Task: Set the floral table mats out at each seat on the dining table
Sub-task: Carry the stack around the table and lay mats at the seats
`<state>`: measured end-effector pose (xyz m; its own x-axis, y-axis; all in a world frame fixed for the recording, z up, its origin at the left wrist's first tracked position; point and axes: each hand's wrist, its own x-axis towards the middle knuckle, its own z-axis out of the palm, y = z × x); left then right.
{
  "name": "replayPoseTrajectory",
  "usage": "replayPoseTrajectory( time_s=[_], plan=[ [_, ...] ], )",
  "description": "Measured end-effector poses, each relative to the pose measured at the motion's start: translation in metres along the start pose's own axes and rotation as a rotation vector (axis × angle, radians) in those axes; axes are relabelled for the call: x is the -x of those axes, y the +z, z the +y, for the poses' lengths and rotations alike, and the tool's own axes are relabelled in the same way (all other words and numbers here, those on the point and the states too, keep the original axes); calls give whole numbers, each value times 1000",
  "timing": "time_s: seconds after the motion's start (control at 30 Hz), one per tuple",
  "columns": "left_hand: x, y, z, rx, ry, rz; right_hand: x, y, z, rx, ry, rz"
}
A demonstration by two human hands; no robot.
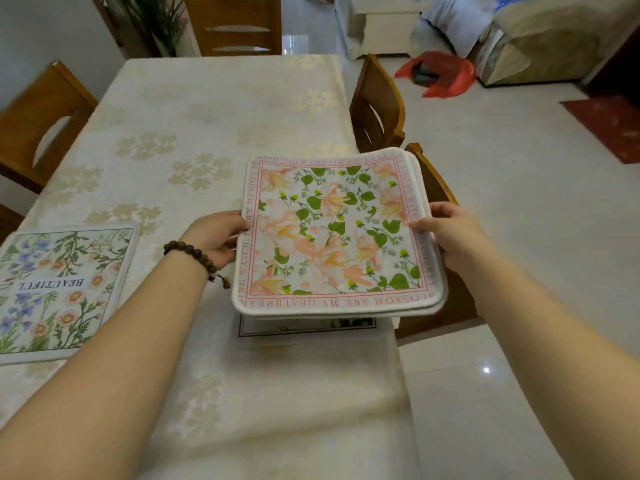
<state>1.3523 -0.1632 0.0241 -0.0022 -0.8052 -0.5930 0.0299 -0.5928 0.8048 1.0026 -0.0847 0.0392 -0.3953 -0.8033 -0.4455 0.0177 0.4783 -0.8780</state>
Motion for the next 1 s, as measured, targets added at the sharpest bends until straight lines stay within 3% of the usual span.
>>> replayPoseTrajectory(
  time_s=[0.27, 0.6, 0.83, 1.0],
  plan=[
    [26, 112, -1, -66, -25, -199, 36, -116, 7, -122, 73, 157],
    [60, 314, -36, -155, -73, -319, 23, -309, 62, -169, 152, 292],
    [74, 451, -49, -118, -53, -259, -26, -443, 60, -145, 118, 248],
    [77, 507, -59, -93, -91, -193, -61, -495, 58, -136, 133, 221]
  ],
)
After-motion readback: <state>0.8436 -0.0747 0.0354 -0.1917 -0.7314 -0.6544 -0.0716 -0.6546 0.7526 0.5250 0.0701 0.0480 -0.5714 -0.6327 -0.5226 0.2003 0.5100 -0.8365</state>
